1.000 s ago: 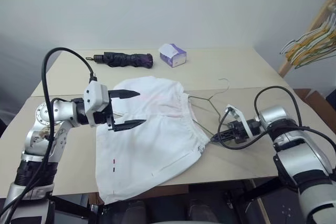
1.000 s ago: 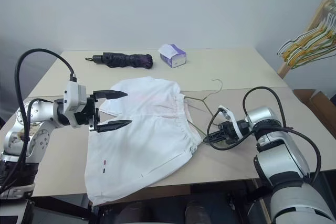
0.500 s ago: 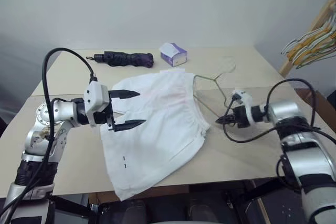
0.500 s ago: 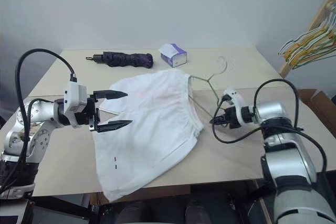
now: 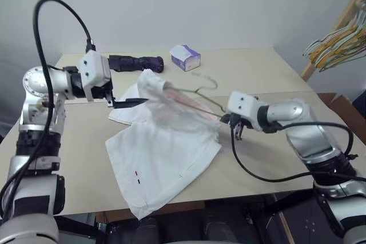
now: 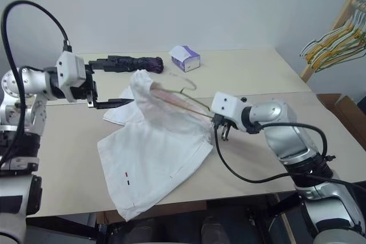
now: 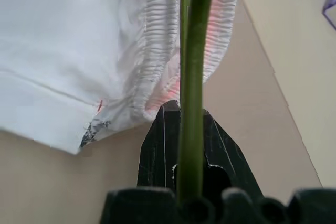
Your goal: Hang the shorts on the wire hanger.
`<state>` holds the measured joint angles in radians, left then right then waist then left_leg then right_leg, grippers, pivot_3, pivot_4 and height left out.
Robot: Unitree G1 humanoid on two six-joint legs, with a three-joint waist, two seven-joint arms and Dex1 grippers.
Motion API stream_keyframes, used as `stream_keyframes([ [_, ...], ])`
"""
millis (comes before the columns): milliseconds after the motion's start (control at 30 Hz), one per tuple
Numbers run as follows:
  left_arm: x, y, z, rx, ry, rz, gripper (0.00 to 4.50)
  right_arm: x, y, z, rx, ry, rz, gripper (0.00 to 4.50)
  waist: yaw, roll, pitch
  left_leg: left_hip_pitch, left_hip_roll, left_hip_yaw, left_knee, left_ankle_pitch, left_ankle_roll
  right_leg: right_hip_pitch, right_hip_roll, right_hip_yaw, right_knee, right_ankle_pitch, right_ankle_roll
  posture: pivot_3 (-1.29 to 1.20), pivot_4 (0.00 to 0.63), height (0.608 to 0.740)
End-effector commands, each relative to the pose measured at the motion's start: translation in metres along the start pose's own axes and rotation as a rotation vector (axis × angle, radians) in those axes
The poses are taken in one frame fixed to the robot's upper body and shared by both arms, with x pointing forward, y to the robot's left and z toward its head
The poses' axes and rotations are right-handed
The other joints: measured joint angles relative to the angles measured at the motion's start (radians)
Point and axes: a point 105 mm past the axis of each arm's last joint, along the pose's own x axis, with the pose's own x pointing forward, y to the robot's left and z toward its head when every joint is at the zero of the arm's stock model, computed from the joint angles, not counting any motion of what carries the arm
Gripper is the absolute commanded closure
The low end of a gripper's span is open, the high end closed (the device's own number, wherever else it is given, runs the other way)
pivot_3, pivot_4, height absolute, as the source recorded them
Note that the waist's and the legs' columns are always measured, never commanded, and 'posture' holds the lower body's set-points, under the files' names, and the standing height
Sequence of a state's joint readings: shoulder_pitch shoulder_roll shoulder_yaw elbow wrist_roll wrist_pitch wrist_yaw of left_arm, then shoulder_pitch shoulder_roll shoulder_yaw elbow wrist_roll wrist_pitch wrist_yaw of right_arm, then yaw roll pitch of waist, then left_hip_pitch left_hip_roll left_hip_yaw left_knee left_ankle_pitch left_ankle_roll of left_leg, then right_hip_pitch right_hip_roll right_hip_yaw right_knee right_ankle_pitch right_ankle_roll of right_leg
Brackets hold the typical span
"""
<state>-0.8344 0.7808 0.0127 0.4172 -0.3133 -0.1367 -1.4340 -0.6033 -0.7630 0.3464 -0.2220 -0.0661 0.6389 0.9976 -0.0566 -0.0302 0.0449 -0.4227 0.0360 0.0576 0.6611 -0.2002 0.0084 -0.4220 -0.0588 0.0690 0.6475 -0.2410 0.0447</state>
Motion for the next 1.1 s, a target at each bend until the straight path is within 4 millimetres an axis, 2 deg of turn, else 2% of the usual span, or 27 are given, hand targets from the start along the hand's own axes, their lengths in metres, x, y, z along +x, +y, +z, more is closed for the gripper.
stream_keyframes([
  [33,0.002,0.002,0.004,0.109,0.045,-0.096,0.04,-0.010,0.000,0.015,-0.085,-0.013,-0.010,4.50,-0.005,0.000,0.000,0.000,0.000,0.000,0.000,0.000,0.000,0.000,0.000,0.000,0.000,0.000,0.000,-0.08,0.000,0.740],
  [300,0.029,-0.021,-0.030,0.176,0.158,-0.326,0.04,-0.017,0.008,0.027,-0.101,-0.027,0.072,4.50,-0.020,0.000,0.000,0.000,0.000,0.000,0.000,0.000,0.000,0.000,0.000,0.000,0.000,0.000,0.000,-0.09,0.000,0.740],
  [433,0.040,-0.027,-0.039,0.196,0.177,-0.378,0.04,-0.021,0.010,0.031,-0.099,-0.032,0.102,4.50,-0.019,0.000,0.000,-0.001,0.000,0.000,0.000,0.000,0.000,-0.001,0.000,0.000,0.000,0.000,0.000,-0.09,0.000,0.740],
  [533,0.048,-0.025,-0.043,0.214,0.189,-0.381,0.63,-0.023,0.010,0.033,-0.089,-0.038,0.111,4.50,-0.019,0.000,0.000,-0.001,0.000,0.000,0.001,0.000,0.000,-0.001,0.000,0.000,0.000,0.000,0.000,-0.11,0.000,0.740],
  [833,0.050,-0.023,-0.043,0.213,0.173,-0.373,3.53,-0.029,0.013,0.034,-0.055,-0.043,0.143,4.50,-0.042,0.000,0.000,-0.001,0.000,-0.001,0.001,0.000,0.000,-0.001,0.000,0.000,0.001,0.000,0.000,-0.12,0.000,0.740],
  [933,0.049,-0.022,-0.042,0.207,0.165,-0.375,4.48,-0.031,0.017,0.035,-0.097,-0.061,0.168,4.50,-0.045,0.000,0.000,-0.001,0.000,-0.001,0.001,0.000,0.000,-0.001,0.000,0.000,0.001,0.000,0.000,-0.12,0.000,0.740],
  [1000,0.049,-0.021,-0.041,0.189,0.157,-0.361,4.48,-0.031,0.018,0.036,-0.087,-0.071,0.180,4.50,-0.048,0.000,0.000,-0.001,0.000,-0.001,0.001,0.000,0.000,-0.001,0.000,0.000,0.001,0.000,0.000,-0.12,0.000,0.740],
  [1100,0.047,-0.020,-0.039,0.138,0.141,-0.341,4.50,-0.034,0.020,0.033,-0.093,-0.079,0.193,3.71,-0.055,0.000,0.000,-0.001,0.000,-0.001,0.001,0.000,0.000,-0.001,0.000,0.000,0.001,0.000,0.000,-0.12,0.000,0.740],
])
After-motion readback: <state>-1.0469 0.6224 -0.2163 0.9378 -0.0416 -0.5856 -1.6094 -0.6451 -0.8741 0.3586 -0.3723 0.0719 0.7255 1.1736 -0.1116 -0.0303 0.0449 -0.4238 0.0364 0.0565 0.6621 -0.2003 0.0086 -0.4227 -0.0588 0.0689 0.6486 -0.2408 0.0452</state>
